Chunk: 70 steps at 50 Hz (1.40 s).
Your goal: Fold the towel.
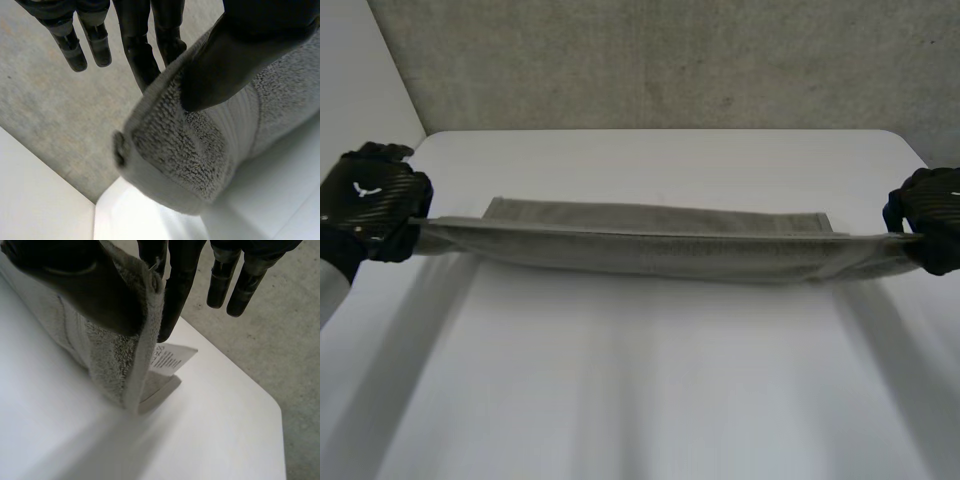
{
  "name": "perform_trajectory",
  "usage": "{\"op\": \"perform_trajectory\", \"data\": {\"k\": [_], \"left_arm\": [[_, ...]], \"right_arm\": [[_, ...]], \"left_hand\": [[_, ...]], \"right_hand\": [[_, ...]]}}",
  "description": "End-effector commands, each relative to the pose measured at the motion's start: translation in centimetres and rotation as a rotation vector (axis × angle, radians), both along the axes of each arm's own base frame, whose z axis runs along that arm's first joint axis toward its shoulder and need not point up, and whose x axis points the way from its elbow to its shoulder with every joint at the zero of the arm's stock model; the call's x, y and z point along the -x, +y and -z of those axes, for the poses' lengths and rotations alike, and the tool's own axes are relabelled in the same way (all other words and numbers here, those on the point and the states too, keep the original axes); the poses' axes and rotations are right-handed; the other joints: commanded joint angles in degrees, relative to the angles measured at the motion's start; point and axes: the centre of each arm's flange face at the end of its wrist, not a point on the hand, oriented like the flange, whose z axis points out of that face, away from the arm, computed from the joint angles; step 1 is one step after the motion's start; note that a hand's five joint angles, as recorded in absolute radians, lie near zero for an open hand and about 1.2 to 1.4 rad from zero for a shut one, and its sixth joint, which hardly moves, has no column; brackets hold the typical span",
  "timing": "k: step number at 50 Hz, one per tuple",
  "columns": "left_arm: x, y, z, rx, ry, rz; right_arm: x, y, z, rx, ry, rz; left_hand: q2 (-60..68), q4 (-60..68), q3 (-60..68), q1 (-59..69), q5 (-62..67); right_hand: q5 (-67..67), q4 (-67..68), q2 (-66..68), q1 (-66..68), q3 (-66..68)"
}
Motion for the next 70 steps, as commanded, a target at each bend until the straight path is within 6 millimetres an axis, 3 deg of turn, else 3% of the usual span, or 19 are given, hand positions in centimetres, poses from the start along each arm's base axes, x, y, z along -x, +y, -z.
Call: {"op": "perform_trajectory", "data": {"k": [1, 4, 9, 12, 14, 16, 24, 32, 42, 52, 54, 56, 57, 58, 60, 62, 63, 64, 70], "left_arm": [[-0.9, 0.9, -1.1, -0.007, 0.024, -0.008], [-1.3, 0.5, -1.1, -0.015, 0.028, -0.007], [-0.8, -1.9, 1.5, -0.106, 0.040, 0.021], [0.8, -3.7, 3.1, -0.158, 0.037, 0.070], [1.5, -4.7, 4.0, -0.176, 0.032, 0.080], [2.4, -7.7, 5.5, -0.190, 0.016, 0.050], [3.1, -13.0, 7.7, -0.169, 0.009, 0.024], [5.1, -15.7, 9.3, -0.151, 0.005, 0.057], [6.4, -16.8, 11.0, -0.149, 0.001, 0.080], [6.6, -17.2, 11.7, -0.148, -0.003, 0.052], [6.6, -17.3, 11.7, -0.145, -0.009, 0.041], [6.5, -17.2, 11.7, -0.139, -0.031, 0.014], [6.5, -17.2, 11.7, -0.139, -0.032, 0.014], [6.6, -17.0, 11.8, -0.136, -0.050, 0.002], [6.7, -16.9, 11.6, -0.126, -0.072, -0.010], [6.7, -16.7, 11.7, -0.118, -0.113, -0.044], [6.7, -16.7, 11.7, -0.118, -0.113, -0.044], [6.6, -16.6, 11.6, -0.114, -0.124, -0.063], [6.2, -16.2, 9.8, -0.093, -0.111, -0.098]], "right_arm": [[-0.1, 0.8, -1.4, 0.020, 0.043, -0.039], [-0.1, 0.0, -1.2, 0.017, 0.044, -0.062], [0.0, -3.8, 2.1, -0.084, 0.048, -0.079], [-0.3, -4.7, 2.6, -0.095, 0.055, -0.086], [-1.9, -6.0, 4.1, -0.120, 0.071, -0.118], [-2.5, -6.6, 4.6, -0.124, 0.074, -0.124], [-4.1, -9.9, 7.2, -0.080, 0.055, -0.116], [-4.4, -12.5, 9.5, -0.031, 0.050, -0.056], [-4.9, -13.9, 11.7, -0.043, 0.059, -0.051], [-5.1, -15.1, 12.2, 0.030, 0.058, -0.039], [-5.4, -15.1, 12.1, 0.041, 0.057, -0.046], [-5.7, -15.1, 12.0, 0.064, 0.056, -0.052], [-5.7, -15.1, 12.0, 0.065, 0.056, -0.052], [-5.7, -15.3, 12.0, 0.076, 0.057, -0.044], [-5.7, -15.4, 11.8, 0.088, 0.059, -0.037], [-5.6, -15.4, 11.7, 0.096, 0.059, -0.027], [-5.6, -15.4, 11.6, 0.101, 0.062, -0.019], [-5.5, -15.4, 11.3, 0.107, 0.065, -0.007], [-5.6, -14.5, 10.3, 0.113, 0.073, 0.022]], "left_hand": [[2.59, -3.76, -3.31, 5.11, 4.17], [2.59, -3.76, -3.31, 5.11, 4.17], [2.59, -3.76, -3.31, 5.11, 4.17], [2.59, -3.76, -3.31, 5.11, 4.17], [2.59, -3.76, -3.31, 5.11, 4.17], [2.59, -3.76, -3.31, 5.11, 4.17], [2.59, -3.76, -3.31, 5.11, 4.17], [2.59, -3.76, -3.31, 5.11, 4.17], [2.59, -3.76, -3.31, 5.11, 4.17], [2.59, -3.76, -3.31, 5.11, 4.17], [-6.63, -3.76, -3.31, -4.12, -5.06], [-17.03, -3.76, -3.31, -14.51, -15.45], [-17.06, -3.76, -3.31, -14.55, -15.49], [-21.73, -3.76, -3.31, -19.21, -20.15], [-26.32, -3.76, -3.31, -23.80, -24.74], [-43.19, -3.76, -3.31, -40.68, -41.61], [-43.30, -3.76, -3.31, -40.79, -41.73], [-67.12, -3.76, -3.31, -64.61, -65.54], [-67.41, -3.76, -3.31, -64.89, -65.83]], "right_hand": [[2.75, -4.35, 4.07, 3.75, -3.02], [2.75, -4.35, 4.07, 3.75, -3.02], [2.75, -4.35, 4.07, 3.75, -3.02], [2.75, -4.35, 4.07, 3.75, -3.02], [2.75, -4.35, 4.07, 3.75, -3.02], [2.75, -4.35, 4.07, 3.75, -3.02], [2.75, -4.35, 4.07, 3.75, -3.02], [2.75, -4.35, 4.07, 3.75, -3.02], [2.75, -4.35, 4.07, 3.75, -3.02], [2.75, -4.35, 4.07, 3.75, -3.02], [2.75, -4.35, 4.07, 3.75, -3.02], [-31.50, -4.35, -30.18, -30.50, -3.02], [-31.67, -4.35, -30.35, -30.67, -3.02], [-57.49, -4.35, -56.17, -56.49, -3.02], [-67.25, -4.35, -65.93, -66.25, -3.02], [-67.25, -4.35, -65.93, -66.25, -3.02], [-67.25, -4.35, -65.93, -66.25, -3.02], [-67.25, -4.35, -65.93, -66.25, -3.02], [-67.25, -4.35, -65.93, -66.25, -3.02]]}}
